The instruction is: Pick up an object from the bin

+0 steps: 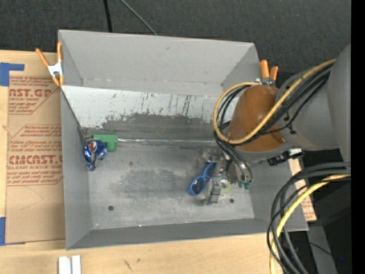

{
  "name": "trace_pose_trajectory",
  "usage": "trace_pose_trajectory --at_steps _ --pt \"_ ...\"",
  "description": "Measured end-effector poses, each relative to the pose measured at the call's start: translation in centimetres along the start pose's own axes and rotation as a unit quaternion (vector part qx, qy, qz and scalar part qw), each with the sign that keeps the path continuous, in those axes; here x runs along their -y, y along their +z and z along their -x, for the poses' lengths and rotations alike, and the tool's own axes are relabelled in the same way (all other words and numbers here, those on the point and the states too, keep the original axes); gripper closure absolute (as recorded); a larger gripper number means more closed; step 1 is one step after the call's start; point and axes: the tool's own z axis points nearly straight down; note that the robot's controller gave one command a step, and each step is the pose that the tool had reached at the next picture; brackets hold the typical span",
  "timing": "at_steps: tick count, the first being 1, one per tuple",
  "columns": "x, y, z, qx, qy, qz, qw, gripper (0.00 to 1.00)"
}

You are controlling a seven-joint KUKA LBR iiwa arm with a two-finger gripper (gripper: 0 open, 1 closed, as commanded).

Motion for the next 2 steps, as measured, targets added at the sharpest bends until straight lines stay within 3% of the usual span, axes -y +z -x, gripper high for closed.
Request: trace_pose_trajectory --at_steps 1,2 --pt "0.07 -0.48 0.26 0.0042 0.0 -0.001 1.0 1.0" --pt "0.08 -0.48 0.27 0.0043 0.0 -0.001 1.0 0.0"
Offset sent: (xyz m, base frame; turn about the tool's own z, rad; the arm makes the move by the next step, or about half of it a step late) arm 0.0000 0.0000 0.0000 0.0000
